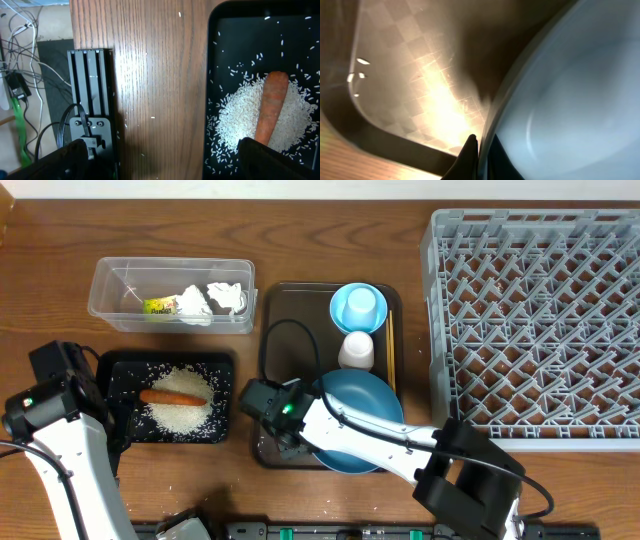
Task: Sort waste into correct bins and load items into the dishwasher rack
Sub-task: 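Close the right gripper on the blue plate's rim, then lift the blue plate and carry it right over the dish rack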
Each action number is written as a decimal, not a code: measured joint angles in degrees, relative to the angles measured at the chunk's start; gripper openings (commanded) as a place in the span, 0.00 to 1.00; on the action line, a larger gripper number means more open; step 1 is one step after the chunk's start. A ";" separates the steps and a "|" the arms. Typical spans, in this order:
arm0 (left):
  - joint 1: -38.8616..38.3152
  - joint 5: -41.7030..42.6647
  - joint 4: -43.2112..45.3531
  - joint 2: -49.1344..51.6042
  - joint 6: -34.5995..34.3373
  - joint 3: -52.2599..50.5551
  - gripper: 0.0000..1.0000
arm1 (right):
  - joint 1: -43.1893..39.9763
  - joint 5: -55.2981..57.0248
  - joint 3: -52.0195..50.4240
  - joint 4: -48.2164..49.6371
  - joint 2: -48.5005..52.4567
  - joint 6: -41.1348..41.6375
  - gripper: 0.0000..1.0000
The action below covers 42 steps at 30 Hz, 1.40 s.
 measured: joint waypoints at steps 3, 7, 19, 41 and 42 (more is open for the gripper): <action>0.00 0.00 0.00 0.00 0.02 0.00 0.98 | 0.00 -0.33 2.86 -2.62 0.00 -0.44 0.01; 0.00 0.00 0.00 0.00 0.02 0.00 0.98 | 0.00 -1.77 8.17 -6.82 0.02 -1.77 0.01; 0.00 0.00 0.00 0.00 0.02 0.00 0.98 | -5.55 -3.87 22.56 -19.56 -4.90 -11.85 0.01; 0.00 0.00 0.00 0.00 0.02 0.00 0.98 | -77.15 -40.59 23.02 -9.55 -31.91 -44.00 0.01; 0.00 0.00 0.00 0.00 0.02 0.00 0.98 | -78.88 -43.47 22.53 -7.67 -31.21 -45.44 0.01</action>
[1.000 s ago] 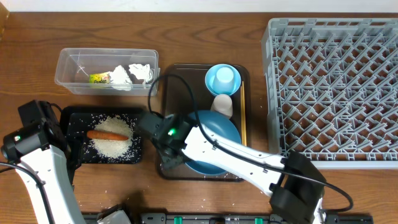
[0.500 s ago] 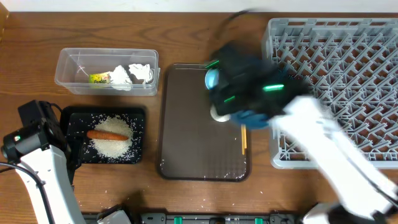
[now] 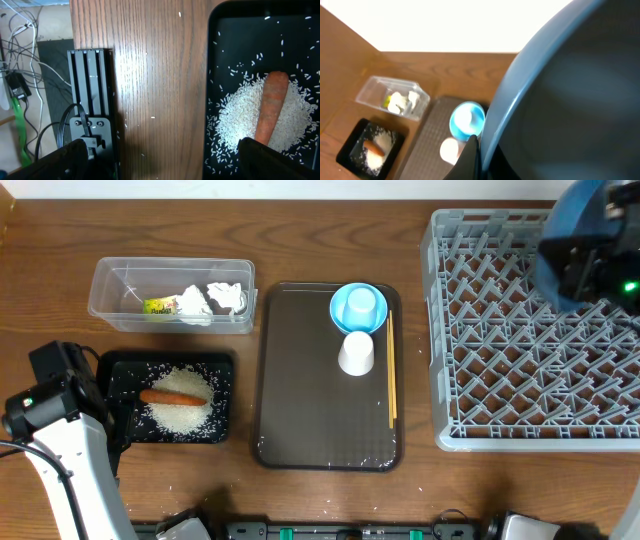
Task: Sort waste into correct bins and load items into the dishwasher rack
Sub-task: 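Lift the blue plate and carry it right over the dish rack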
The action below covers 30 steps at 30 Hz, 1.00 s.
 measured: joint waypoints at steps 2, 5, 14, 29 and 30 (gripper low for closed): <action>0.00 0.00 0.00 0.00 -0.02 0.00 0.98 | -2.23 -4.02 -0.90 3.63 1.60 -2.03 0.01; 0.00 0.00 0.00 0.00 0.00 0.00 0.98 | -4.35 -8.41 -1.79 7.78 4.52 -3.80 0.01; 0.00 0.00 0.00 0.00 0.00 0.00 0.98 | -6.23 -28.83 -2.29 26.21 15.78 -5.46 0.01; 0.00 0.00 0.00 0.00 0.00 0.00 0.98 | -6.23 -39.76 -2.40 28.76 32.13 -1.01 0.01; 0.00 -0.02 0.00 0.00 0.00 0.00 0.98 | -6.25 -39.82 -2.40 28.76 32.41 -0.74 0.01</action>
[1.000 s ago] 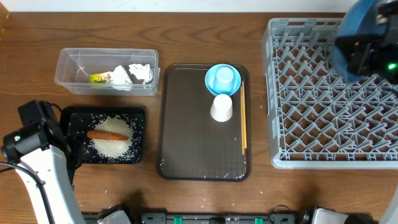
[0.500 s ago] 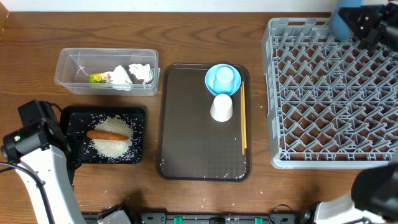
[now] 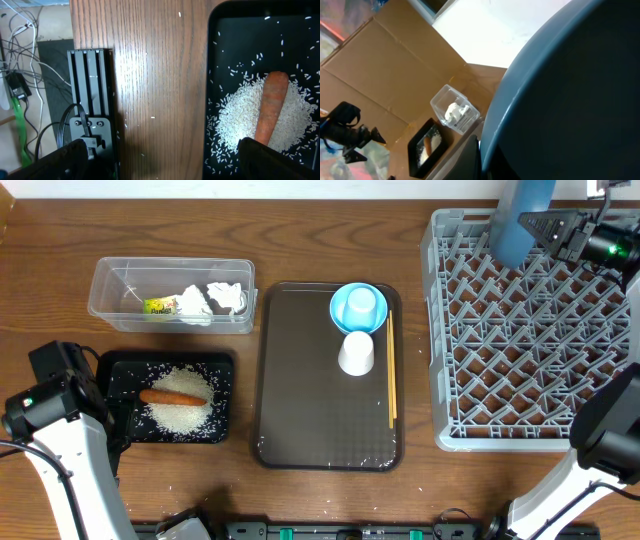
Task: Sort waste into correct bins and load items into the dishwasher rack
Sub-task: 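Lift the blue plate and carry it right over the dish rack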
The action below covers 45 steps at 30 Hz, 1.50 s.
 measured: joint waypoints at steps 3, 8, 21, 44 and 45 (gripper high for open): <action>0.00 0.02 0.00 0.00 0.00 0.00 0.98 | -0.24 -0.20 0.00 -0.15 0.35 0.81 0.01; 0.00 0.02 0.00 0.00 0.00 0.00 0.98 | -0.70 -0.39 0.00 -1.38 0.52 1.62 0.01; 0.00 0.02 0.00 0.00 -0.02 0.00 0.98 | -0.72 -0.35 -1.40 -1.33 3.08 1.29 0.01; 0.00 0.00 0.00 0.00 -0.02 0.00 0.98 | -2.12 5.11 -1.40 -2.40 3.15 4.63 0.16; 0.00 0.00 0.00 0.00 0.00 0.00 0.98 | -2.84 5.44 -1.40 -2.84 3.15 5.18 0.23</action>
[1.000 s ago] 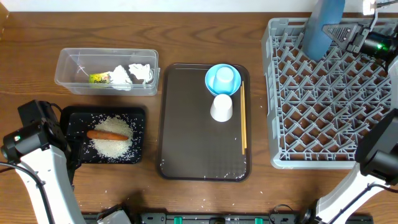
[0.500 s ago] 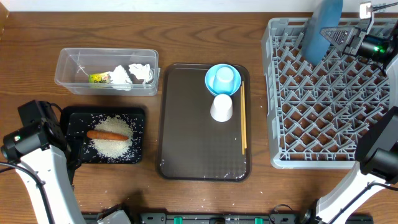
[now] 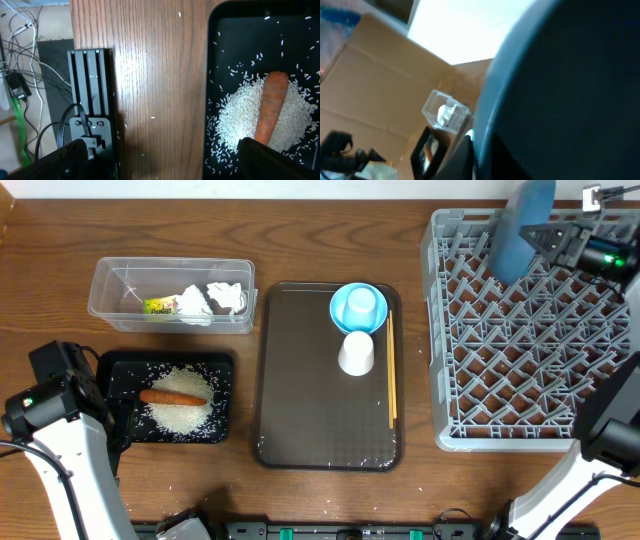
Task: Sort waste into correct bins and load items into the dishwasher rack
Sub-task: 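Lift the blue plate and carry it right over the dish rack, then lower the plate into the rack's back corner and open the right gripper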
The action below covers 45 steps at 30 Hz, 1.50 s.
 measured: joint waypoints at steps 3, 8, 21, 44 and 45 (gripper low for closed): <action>0.00 0.00 0.00 0.00 0.00 0.00 0.98 | -2.43 1.01 0.00 -1.09 -0.02 1.25 0.49; 0.00 0.02 0.00 0.00 -0.02 -0.02 0.98 | -5.22 6.93 -0.09 -5.62 -0.66 2.71 0.99; 0.00 0.02 0.02 0.00 -0.02 -0.02 0.98 | -5.40 39.82 -0.24 -11.30 -19.98 12.70 0.99; 0.00 0.02 0.00 0.00 0.00 -0.02 0.98 | 12.87 68.48 -0.20 -13.11 -22.08 12.31 0.01; 0.00 0.02 0.00 0.00 0.00 -0.02 0.98 | 13.73 70.40 -0.20 -12.66 -20.59 12.28 0.01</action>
